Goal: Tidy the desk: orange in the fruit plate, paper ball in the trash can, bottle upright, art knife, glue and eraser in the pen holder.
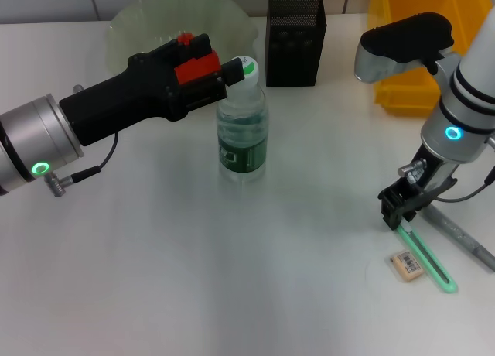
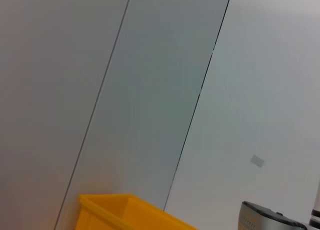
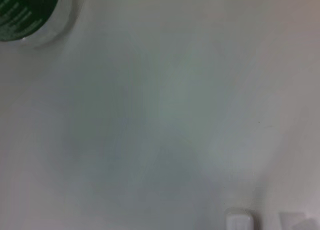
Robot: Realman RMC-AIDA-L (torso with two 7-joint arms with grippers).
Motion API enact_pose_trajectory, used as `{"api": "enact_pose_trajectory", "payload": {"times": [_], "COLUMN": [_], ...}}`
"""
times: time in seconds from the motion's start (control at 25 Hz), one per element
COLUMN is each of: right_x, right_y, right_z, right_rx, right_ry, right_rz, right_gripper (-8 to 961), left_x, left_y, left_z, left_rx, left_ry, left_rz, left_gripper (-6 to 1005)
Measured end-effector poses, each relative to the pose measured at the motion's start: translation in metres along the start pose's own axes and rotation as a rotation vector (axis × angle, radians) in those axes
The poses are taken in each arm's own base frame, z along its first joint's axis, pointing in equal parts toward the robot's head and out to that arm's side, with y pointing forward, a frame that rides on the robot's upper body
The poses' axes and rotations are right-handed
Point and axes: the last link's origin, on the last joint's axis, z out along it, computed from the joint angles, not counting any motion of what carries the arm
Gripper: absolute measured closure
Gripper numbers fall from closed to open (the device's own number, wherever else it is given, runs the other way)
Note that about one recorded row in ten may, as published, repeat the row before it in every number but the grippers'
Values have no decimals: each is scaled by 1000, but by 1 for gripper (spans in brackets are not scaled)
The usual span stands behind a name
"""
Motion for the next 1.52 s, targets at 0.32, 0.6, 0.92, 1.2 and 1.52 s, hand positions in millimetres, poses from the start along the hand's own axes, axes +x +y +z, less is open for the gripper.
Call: {"api": "enact_pose_trajectory", "payload": {"times": [0.32, 0.6, 0.92, 1.2, 1.52], "right_x": [-6, -15, -36, -55, -86], "right_y": [-2, -13, -24, -32, -24], "right_z": [-27, -69, -97, -100, -83], "right_rx": [-1, 21, 3, -16, -60], "right_ry": [-161, -453, -885, -1162, -1317], "right_rz": [-16, -8, -26, -71, -175], "right_gripper": [765, 759, 740, 723, 704], "left_x": [1, 1, 2, 2, 3], "left_y": [1, 1, 1, 2, 2], "left_z": [-1, -1, 0, 0, 2], "left_rx": [-3, -5, -9, -13, -17], "left_ry": [6, 9, 13, 14, 14], "left_rz": [-1, 0, 2, 2, 5], "left_gripper": [197, 197, 197, 197, 197]}}
